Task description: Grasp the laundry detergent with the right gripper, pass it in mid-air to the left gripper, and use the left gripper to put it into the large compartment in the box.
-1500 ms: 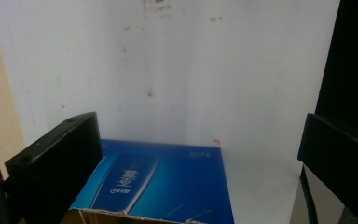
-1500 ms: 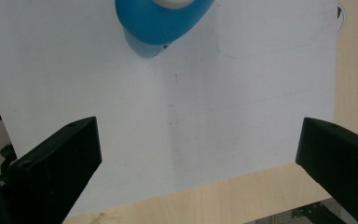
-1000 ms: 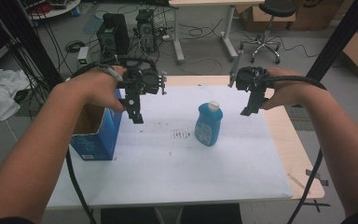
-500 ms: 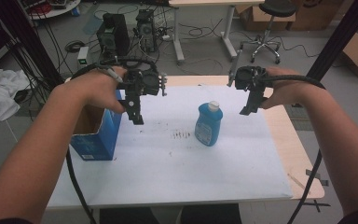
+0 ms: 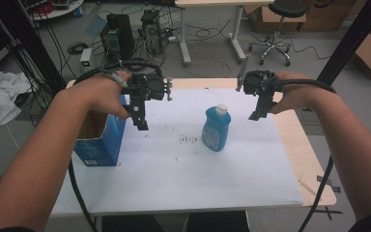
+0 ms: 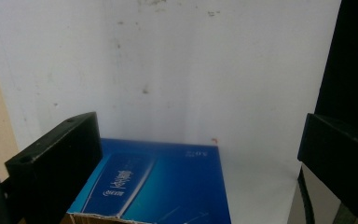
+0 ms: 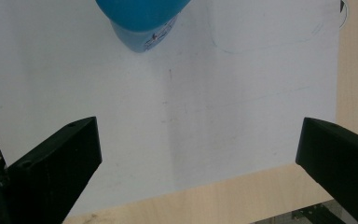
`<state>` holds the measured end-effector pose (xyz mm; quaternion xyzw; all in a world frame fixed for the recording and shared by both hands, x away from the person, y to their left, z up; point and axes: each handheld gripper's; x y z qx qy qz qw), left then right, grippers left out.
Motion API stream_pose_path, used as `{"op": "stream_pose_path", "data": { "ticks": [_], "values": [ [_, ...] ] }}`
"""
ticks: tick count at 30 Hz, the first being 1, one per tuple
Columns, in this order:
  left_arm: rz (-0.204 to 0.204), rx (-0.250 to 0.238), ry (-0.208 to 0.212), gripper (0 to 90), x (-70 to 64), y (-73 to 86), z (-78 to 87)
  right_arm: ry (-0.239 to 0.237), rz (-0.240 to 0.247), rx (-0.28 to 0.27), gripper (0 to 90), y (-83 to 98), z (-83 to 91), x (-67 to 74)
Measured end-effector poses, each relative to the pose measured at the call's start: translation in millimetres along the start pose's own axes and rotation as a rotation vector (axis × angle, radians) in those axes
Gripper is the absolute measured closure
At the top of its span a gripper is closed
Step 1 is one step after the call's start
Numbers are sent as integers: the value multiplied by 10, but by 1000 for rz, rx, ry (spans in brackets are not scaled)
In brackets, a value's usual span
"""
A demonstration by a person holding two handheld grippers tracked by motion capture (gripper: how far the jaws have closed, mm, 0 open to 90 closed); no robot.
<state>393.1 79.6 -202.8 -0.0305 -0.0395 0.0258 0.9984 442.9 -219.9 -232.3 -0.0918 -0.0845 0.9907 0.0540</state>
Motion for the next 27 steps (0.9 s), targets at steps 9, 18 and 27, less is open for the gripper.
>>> {"op": "stream_pose_path", "data": {
  "ticks": [9, 18, 27],
  "values": [
    [-12, -11, -6, 1, -50, 26, 40, 10, -38, -16, 0, 129, 4, 105],
    [-36, -33, -24, 1, -198, 84, 104, 28, -99, -91, 0, 244, -11, 328],
    [-56, -56, -28, 1, -323, 134, 69, 61, -215, -290, 0, 411, -190, 560]
  ]
}}
Point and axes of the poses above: each handheld gripper's, and its own axes: z roughly backward along the jaws, y roughly out of its underside, x roughly to its left, and after that the axes turned 5 degrees about -x, right-handed
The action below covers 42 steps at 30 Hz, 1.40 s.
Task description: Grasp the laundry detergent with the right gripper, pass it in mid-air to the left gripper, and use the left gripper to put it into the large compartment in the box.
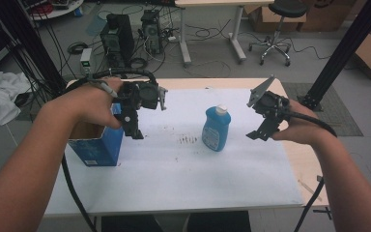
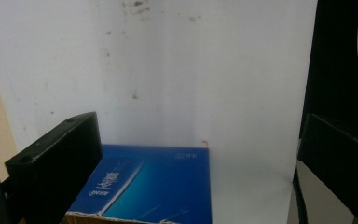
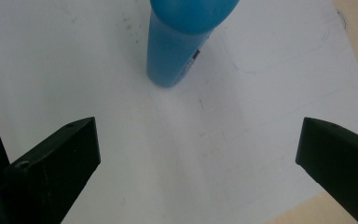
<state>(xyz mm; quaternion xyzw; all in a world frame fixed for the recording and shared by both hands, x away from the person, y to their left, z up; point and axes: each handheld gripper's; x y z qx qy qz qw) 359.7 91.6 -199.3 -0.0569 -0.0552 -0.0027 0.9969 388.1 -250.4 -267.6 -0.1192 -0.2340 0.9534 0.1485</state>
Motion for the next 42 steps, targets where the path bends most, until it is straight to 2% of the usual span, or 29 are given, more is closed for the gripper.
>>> {"op": "stream_pose_path", "data": {
  "ticks": [1, 2, 3, 5, 6, 8, 13, 20, 23, 28, 38, 42],
  "values": [
    [0, 0, 0, 1, 0, 0, 0, 0, 0, 0, 0, 0, 0, 0],
    [-3, -3, -3, 1, -28, 8, 3, 8, -30, -56, 0, 67, -71, 42],
    [-3, -3, -3, 1, -28, 8, 3, 8, -30, -56, 0, 67, -71, 42],
    [-11, -5, -10, 1, -62, 20, 24, 12, -67, -108, 0, 151, -183, 80],
    [-11, -5, -10, 1, -62, 20, 24, 12, -67, -108, 0, 151, -183, 80],
    [-14, -7, -13, 1, -84, 28, 40, 3, -102, -159, 0, 238, -323, 121],
    [-19, -11, -20, 1, -119, 31, 61, -14, -146, -232, 0, 330, -507, 167],
    [-24, -6, -19, 1, -133, 13, 57, -3, -190, -311, 0, 376, -700, 217],
    [-28, -6, -19, 1, -142, -1, 53, 7, -210, -335, 0, 385, -738, 221],
    [-30, -7, -18, 1, -137, -15, 47, 26, -217, -357, 0, 369, -792, 238],
    [-29, -6, -15, 1, -126, -3, 33, 27, -236, -386, 0, 344, -873, 231],
    [-32, -15, -18, 1, -118, -9, 22, 27, -258, -426, 0, 309, -938, 226]
  ]
}}
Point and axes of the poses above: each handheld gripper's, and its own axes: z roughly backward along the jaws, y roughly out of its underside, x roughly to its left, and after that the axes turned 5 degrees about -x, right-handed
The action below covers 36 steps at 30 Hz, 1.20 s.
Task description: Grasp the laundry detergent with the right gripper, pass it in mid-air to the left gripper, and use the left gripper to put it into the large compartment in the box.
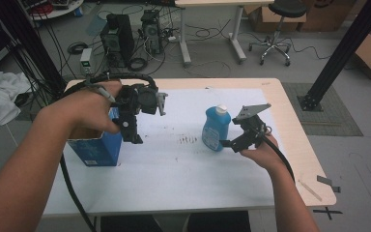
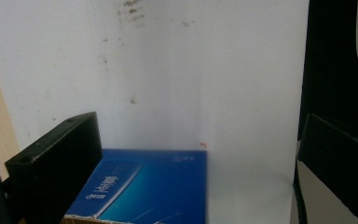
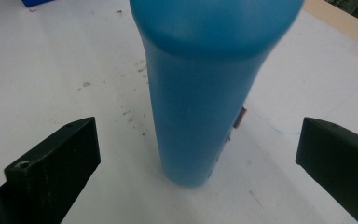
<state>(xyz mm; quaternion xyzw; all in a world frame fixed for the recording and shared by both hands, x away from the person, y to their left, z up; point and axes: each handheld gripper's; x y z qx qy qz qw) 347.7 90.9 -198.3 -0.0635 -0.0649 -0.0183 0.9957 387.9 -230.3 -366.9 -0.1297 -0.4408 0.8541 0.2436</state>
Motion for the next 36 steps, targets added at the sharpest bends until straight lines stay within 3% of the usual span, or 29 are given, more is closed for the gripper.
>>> {"op": "stream_pose_path", "data": {
  "ticks": [16, 36],
  "values": [
    [7, 2, -4, 1, -10, 11, 1, 15, -24, -92, 0, 22, -210, 13],
    [1, 2, -4, 1, -30, 16, -1, 149, -85, -239, 0, 164, -372, 95]
  ]
}}
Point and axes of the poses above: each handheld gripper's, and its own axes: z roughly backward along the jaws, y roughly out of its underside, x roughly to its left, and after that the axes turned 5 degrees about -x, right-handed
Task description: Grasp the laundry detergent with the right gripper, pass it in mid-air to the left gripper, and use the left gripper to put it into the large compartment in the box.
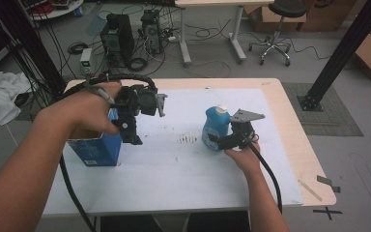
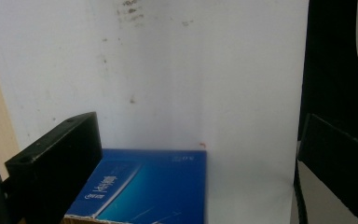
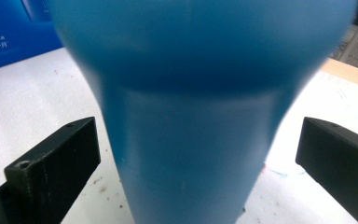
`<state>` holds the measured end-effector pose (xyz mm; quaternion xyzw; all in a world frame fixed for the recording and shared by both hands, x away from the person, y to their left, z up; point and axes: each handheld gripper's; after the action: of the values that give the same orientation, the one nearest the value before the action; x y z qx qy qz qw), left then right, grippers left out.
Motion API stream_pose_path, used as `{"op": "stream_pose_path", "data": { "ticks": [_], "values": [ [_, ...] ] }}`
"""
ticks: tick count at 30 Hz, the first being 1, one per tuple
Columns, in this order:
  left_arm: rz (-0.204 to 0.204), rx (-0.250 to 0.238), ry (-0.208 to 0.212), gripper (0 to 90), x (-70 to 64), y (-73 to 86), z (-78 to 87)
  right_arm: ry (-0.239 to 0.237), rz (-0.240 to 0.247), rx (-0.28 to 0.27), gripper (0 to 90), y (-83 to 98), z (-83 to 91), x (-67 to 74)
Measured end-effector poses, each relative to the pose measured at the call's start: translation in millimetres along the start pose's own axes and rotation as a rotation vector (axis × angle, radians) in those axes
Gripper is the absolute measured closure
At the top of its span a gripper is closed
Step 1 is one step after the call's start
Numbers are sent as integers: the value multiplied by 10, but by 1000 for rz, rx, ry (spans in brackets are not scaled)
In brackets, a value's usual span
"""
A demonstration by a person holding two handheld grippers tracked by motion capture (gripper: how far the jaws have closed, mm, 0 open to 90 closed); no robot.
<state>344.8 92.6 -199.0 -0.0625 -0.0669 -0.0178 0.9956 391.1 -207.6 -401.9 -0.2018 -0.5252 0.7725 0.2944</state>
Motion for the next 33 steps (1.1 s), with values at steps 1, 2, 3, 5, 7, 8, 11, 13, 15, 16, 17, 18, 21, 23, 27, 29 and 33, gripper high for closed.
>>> {"op": "stream_pose_path", "data": {
  "ticks": [1, 2, 3, 5, 7, 8, 11, 13, 15, 16, 17, 18, 21, 23, 27, 29, 33],
  "values": [
    [0, -2, 0, 1, 0, 3, -1, 6, 1, 0, 0, 3, -4, -1],
    [-4, 1, -1, 1, 0, 5, 2, 6, 0, -3, 0, 8, -9, -4],
    [-4, 1, -1, 1, 0, 5, 2, 7, -6, -6, 0, 15, -16, -6],
    [-3, -1, -2, 1, -4, 11, 5, 13, -8, -11, 0, 28, -23, -2],
    [-2, -1, -3, 1, -5, 15, 5, 13, -11, -14, 0, 37, -35, 7],
    [-2, 0, -4, 1, -5, 17, 5, 14, -7, -16, 0, 42, -44, 14],
    [-1, 0, -3, 1, -6, 20, 0, 10, -7, -21, 0, 49, -64, 30],
    [0, 0, -2, 1, -7, 21, -3, 12, -8, -24, 0, 51, -72, 35],
    [-1, 0, -2, 1, -6, 20, -2, 12, -10, -27, 0, 52, -76, 35],
    [-2, 2, -2, 1, -6, 19, 0, 18, -12, -35, 0, 49, -81, 38],
    [-2, 2, -2, 1, -5, 19, 0, 18, -12, -35, 0, 49, -81, 38],
    [-4, 3, -1, 1, -1, 17, -1, 17, -11, -41, 0, 44, -86, 45],
    [-4, 1, -1, 1, -2, 18, -6, 19, -6, -37, 0, 45, -94, 52],
    [-3, 3, 0, 1, 0, 20, -6, 21, -6, -38, 0, 46, -94, 52],
    [0, 4, 0, 1, 2, 30, -13, 26, -8, -38, 20, 48, -92, 50],
    [0, 6, 2, 1, 3, 38, -24, 31, -5, -35, 50, 51, -91, 46],
    [4, 5, 1, 1, -2, 45, -26, 35, -12, -42, 78, 50, -87, 43]
  ]
}}
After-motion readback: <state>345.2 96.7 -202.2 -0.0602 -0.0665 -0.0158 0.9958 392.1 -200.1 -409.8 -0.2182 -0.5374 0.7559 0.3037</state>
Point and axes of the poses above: each handheld gripper's, and its own axes: z roughly backward along the jaws, y roughly out of its underside, x roughly to its left, and after that the axes turned 5 degrees about -x, right-handed
